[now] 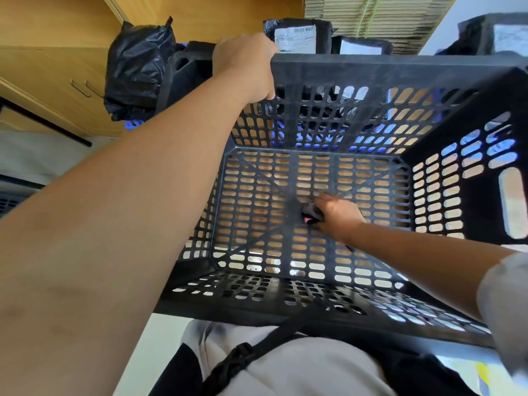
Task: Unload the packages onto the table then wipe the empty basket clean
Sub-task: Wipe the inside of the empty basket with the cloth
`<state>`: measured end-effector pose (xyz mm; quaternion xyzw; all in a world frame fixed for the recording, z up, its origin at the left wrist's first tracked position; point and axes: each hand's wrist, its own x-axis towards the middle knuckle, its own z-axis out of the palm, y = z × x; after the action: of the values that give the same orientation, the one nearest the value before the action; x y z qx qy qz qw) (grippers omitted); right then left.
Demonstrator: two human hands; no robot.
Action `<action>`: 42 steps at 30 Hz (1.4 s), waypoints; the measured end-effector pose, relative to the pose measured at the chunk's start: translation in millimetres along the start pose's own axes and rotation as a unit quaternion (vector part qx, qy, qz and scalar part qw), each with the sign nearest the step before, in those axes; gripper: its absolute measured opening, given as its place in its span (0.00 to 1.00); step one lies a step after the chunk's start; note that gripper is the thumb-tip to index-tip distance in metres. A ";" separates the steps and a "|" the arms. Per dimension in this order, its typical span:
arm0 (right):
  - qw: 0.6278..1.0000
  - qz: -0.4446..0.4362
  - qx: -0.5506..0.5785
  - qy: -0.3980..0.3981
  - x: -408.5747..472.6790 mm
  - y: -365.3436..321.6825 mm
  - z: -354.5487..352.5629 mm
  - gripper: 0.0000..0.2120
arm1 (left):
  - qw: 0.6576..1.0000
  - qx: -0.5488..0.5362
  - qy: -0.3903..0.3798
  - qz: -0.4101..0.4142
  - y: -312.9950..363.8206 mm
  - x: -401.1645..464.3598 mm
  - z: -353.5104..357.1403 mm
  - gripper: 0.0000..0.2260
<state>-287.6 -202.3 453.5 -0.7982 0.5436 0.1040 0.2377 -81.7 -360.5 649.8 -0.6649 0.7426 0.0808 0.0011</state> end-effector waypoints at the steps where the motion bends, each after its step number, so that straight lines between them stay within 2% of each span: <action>1: 1.000 -0.001 -0.003 -0.006 -0.2 -2.0 0.2 0.11 | 1.000 0.000 0.001 0.001 0.2 0.2 0.1 0.12; 3: 1.000 0.000 -0.011 -0.022 1.3 -5.6 -0.9 0.09 | 1.000 -0.003 0.004 0.002 -0.5 0.2 0.8 0.13; 10: 0.994 -0.002 0.046 -0.097 -14.6 -17.8 4.2 0.14 | 1.000 0.003 0.012 0.004 0.3 -0.8 1.6 0.11; 13: 0.992 -0.001 0.059 -0.115 -19.5 -20.9 2.2 0.05 | 1.000 -0.001 0.014 0.004 -1.4 -0.7 2.2 0.11; 19: 0.988 0.009 0.066 -0.140 -17.1 -18.9 0.8 0.10 | 1.000 0.006 0.015 0.003 0.3 -1.6 1.4 0.11; 24: 0.956 -0.033 0.059 -0.284 -16.8 -23.3 -9.2 0.14 | 1.000 0.012 0.009 0.009 0.5 -2.5 -1.7 0.11; 26: 0.949 -0.025 0.085 -0.303 -3.7 -22.0 -23.1 0.16 | 1.000 0.013 0.009 0.012 0.7 -2.5 -1.7 0.11; 28: 0.970 -0.001 0.098 -0.224 18.9 -18.6 -39.0 0.13 | 1.000 0.013 0.010 0.013 0.6 -2.7 -1.5 0.11; 30: 0.994 0.007 0.076 -0.079 42.5 -13.0 -50.6 0.10 | 1.000 0.012 0.014 0.016 0.4 -2.5 -0.4 0.11; 33: 0.996 -0.022 0.042 0.072 72.1 -5.8 -53.7 0.10 | 1.000 0.014 0.018 0.018 -0.7 -0.7 0.8 0.10; 34: 0.995 -0.026 0.021 0.090 80.3 -4.7 -50.2 0.09 | 1.000 0.015 0.018 0.017 -0.9 -0.1 0.8 0.11; 38: 0.993 0.000 -0.058 0.101 100.8 -14.2 -29.6 0.16 | 1.000 0.015 0.021 0.012 -1.1 1.6 2.2 0.09; 42: 0.991 0.023 -0.034 0.126 103.9 -21.3 -21.0 0.14 | 1.000 0.017 0.023 0.011 -0.6 0.4 3.4 0.09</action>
<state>-229.8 -291.3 433.2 -0.8001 0.5833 0.0267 0.1375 -81.6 -360.6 646.4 -0.6583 0.7508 0.0530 -0.0051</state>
